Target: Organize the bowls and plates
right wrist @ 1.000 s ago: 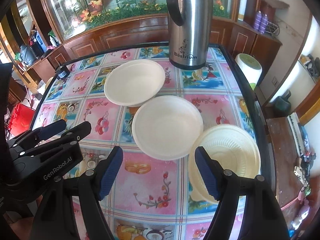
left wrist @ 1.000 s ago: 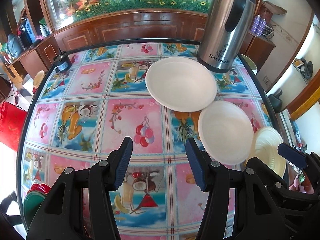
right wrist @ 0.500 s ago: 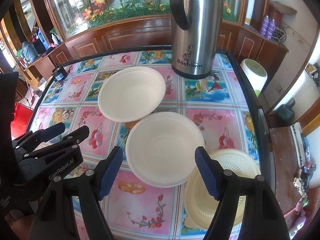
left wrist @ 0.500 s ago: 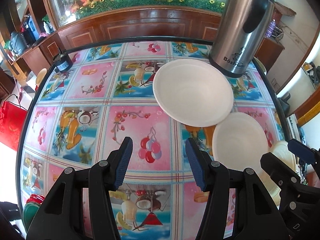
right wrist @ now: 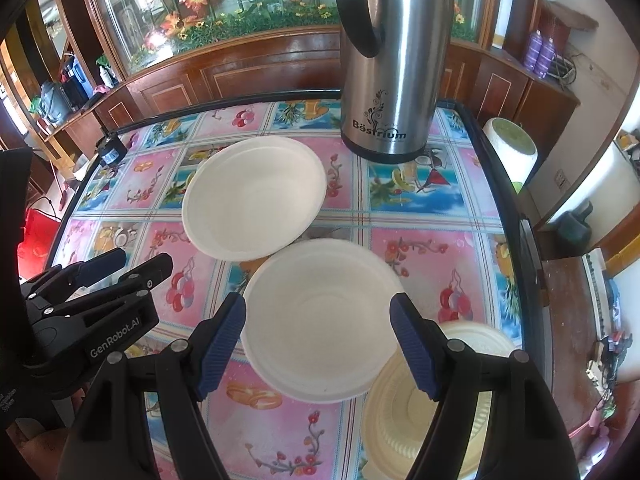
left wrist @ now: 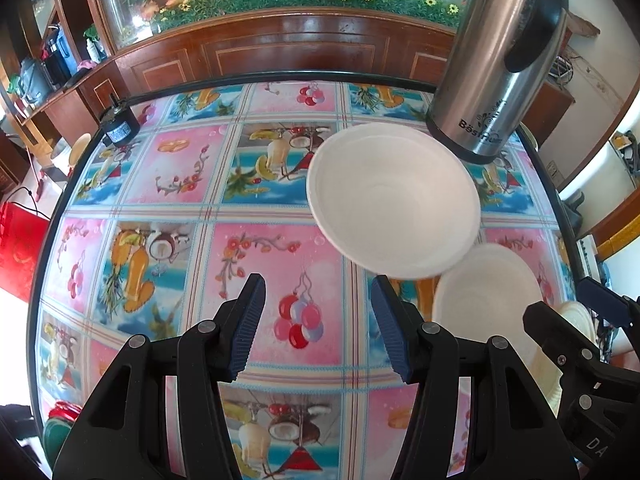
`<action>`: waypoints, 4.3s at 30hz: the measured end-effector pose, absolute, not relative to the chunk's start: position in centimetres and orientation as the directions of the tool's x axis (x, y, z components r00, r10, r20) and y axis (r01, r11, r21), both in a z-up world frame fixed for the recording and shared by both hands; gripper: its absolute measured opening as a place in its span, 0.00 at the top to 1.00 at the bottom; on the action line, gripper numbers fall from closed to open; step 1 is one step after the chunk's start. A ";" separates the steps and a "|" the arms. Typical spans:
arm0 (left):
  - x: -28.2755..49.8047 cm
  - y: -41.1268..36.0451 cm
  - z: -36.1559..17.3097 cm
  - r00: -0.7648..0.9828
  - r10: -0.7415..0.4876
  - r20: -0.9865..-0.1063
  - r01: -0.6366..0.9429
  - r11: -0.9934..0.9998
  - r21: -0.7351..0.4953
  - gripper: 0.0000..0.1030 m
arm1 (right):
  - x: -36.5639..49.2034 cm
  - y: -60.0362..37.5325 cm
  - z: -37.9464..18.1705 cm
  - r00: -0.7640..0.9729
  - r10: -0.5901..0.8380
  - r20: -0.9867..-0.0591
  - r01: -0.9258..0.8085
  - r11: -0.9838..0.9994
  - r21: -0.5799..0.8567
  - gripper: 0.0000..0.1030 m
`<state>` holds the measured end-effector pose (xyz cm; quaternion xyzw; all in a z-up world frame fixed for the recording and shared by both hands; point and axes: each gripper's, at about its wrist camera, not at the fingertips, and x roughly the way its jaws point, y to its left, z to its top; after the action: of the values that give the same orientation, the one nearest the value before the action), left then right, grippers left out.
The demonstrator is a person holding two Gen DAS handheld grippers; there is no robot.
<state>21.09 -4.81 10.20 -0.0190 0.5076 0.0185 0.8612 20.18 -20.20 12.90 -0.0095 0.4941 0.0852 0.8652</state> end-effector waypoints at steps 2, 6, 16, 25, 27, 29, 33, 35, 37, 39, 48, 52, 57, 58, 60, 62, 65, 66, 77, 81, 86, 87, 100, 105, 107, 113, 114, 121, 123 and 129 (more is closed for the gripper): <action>21.7 -4.7 10.1 0.483 0.017 -0.876 -0.055 0.998 -0.011 0.46 | 20.7 -20.3 12.8 0.495 0.138 -0.858 -0.157 0.985 0.068 0.27; 23.3 -4.3 10.0 0.485 0.039 -0.874 -0.069 0.998 0.006 0.46 | 21.9 -20.2 12.7 0.493 0.132 -0.860 -0.169 0.984 0.054 0.27; 25.7 -4.1 9.7 0.489 0.063 -0.870 -0.078 0.997 0.028 0.46 | 25.0 -20.2 12.4 0.500 0.118 -0.858 -0.186 0.982 0.027 0.27; 27.1 -4.1 8.7 0.470 0.048 -0.881 -0.084 0.996 0.009 0.46 | 26.9 -20.4 11.3 0.480 0.129 -0.868 -0.189 0.981 0.041 0.27; 27.5 -3.9 8.5 0.463 0.040 -0.885 -0.097 0.995 -0.006 0.46 | 27.4 -20.4 11.1 0.477 0.136 -0.869 -0.192 0.980 0.048 0.27; 27.8 -3.6 8.3 0.451 0.030 -0.892 -0.106 0.994 -0.020 0.46 | 27.9 -20.4 10.9 0.465 0.149 -0.873 -0.196 0.979 0.062 0.27; 28.5 -3.3 7.8 0.437 0.024 -0.899 -0.118 0.993 -0.031 0.46 | 29.0 -20.2 10.4 0.442 0.175 -0.880 -0.206 0.974 0.090 0.27; 28.8 -3.1 7.7 0.430 0.022 -0.902 -0.124 0.992 -0.036 0.46 | 29.5 -20.2 10.2 0.431 0.190 -0.882 -0.211 0.972 0.106 0.27; 29.0 -3.0 7.6 0.427 0.025 -0.904 -0.127 0.991 -0.033 0.46 | 30.0 -20.2 10.1 0.424 0.188 -0.886 -0.213 0.971 0.104 0.27; 29.2 -3.0 7.5 0.423 0.028 -0.906 -0.130 0.991 -0.030 0.46 | 30.3 -20.1 9.8 0.413 0.195 -0.889 -0.219 0.969 0.111 0.27; 30.2 -3.4 6.2 0.375 0.018 -0.927 -0.123 0.992 -0.031 0.46 | 31.3 -19.6 9.0 0.389 0.197 -0.900 -0.232 0.966 0.112 0.27; 30.4 -3.7 5.9 0.362 0.028 -0.932 -0.116 0.993 -0.016 0.46 | 31.6 -19.9 8.9 0.383 0.196 -0.902 -0.226 0.967 0.114 0.27; 30.8 -3.8 5.7 0.348 0.031 -0.937 -0.116 0.993 -0.011 0.46 | 32.0 -19.8 8.7 0.371 0.191 -0.909 -0.234 0.966 0.108 0.43; 30.8 -3.9 5.6 0.345 0.029 -0.938 -0.113 0.994 -0.011 0.46 | 32.0 -19.8 8.7 0.370 0.193 -0.909 -0.236 0.966 0.109 0.48; 31.0 -4.0 5.4 0.335 0.030 -0.942 -0.104 0.995 -0.006 0.46 | 32.2 -19.7 8.7 0.367 0.192 -0.910 -0.236 0.966 0.108 0.57; 31.3 -4.0 5.0 0.323 0.018 -0.946 -0.102 0.995 -0.015 0.46 | 32.5 -19.6 8.4 0.364 0.187 -0.912 -0.235 0.966 0.104 0.60; 31.3 -3.9 4.9 0.320 0.011 -0.947 -0.105 0.994 -0.024 0.65 | 32.5 -19.5 8.3 0.361 0.197 -0.911 -0.246 0.963 0.111 0.78; 31.3 -3.9 4.9 0.318 0.007 -0.948 -0.103 0.994 -0.028 0.70 | 32.4 -19.3 8.4 0.363 0.197 -0.911 -0.251 0.962 0.108 0.85; 29.7 -3.1 6.6 0.345 0.001 -0.939 -0.103 0.994 -0.037 0.83 | 31.4 -18.6 9.5 0.377 0.241 -0.894 -0.268 0.953 0.144 0.93; 28.5 -2.2 7.2 0.353 -0.001 -0.935 -0.110 0.993 -0.042 0.83 | 30.3 -17.8 9.5 0.367 0.250 -0.896 -0.284 0.947 0.148 0.92; 26.0 -1.3 8.1 0.366 0.001 -0.931 -0.108 0.993 -0.042 0.83 | 28.5 -16.9 10.0 0.365 0.262 -0.894 -0.294 0.943 0.156 0.92; 25.5 -1.2 8.3 0.368 0.000 -0.930 -0.108 0.993 -0.042 0.83 | 28.1 -16.7 10.2 0.365 0.264 -0.893 -0.296 0.942 0.158 0.92; 17.1 0.7 11.9 0.424 -0.016 -0.905 -0.091 0.994 -0.060 0.83 | 21.4 -15.3 12.1 0.363 0.289 -0.886 -0.294 0.938 0.185 0.92; 14.1 1.4 12.6 0.437 -0.026 -0.899 -0.094 0.993 -0.074 0.83 | 18.1 -15.1 12.8 0.362 0.305 -0.881 -0.289 0.935 0.205 0.92; 13.2 1.6 12.8 0.436 -0.033 -0.900 -0.091 0.993 -0.081 0.83 | 17.1 -14.9 13.0 0.361 0.305 -0.881 -0.290 0.935 0.205 0.92; 10.5 2.1 13.2 0.431 -0.039 -0.901 -0.084 0.993 -0.084 0.83 | 14.3 -14.7 13.6 0.361 0.307 -0.880 -0.281 0.936 0.211 0.92; 10.2 2.1 13.2 0.431 -0.041 -0.902 -0.082 0.993 -0.084 0.83 | 13.8 -14.7 13.7 0.361 0.307 -0.881 -0.278 0.937 0.212 0.92; 7.6 2.7 13.8 0.436 -0.049 -0.898 -0.070 0.994 -0.088 0.83 | 11.0 -14.4 14.6 0.374 0.296 -0.879 -0.261 0.943 0.206 0.92; 6.8 3.0 14.0 0.438 -0.051 -0.898 -0.066 0.994 -0.089 0.83 | 10.1 -14.1 14.8 0.376 0.295 -0.878 -0.260 0.944 0.206 0.91; 4.7 4.6 14.1 0.435 -0.044 -0.899 -0.060 0.995 -0.078 0.83 | 8.2 -12.9 15.0 0.372 0.307 -0.876 -0.265 0.940 0.216 0.91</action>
<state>4.66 4.56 14.10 -0.0489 0.5315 0.0045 0.8457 8.18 -12.93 15.03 0.0195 0.5330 0.1727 0.8281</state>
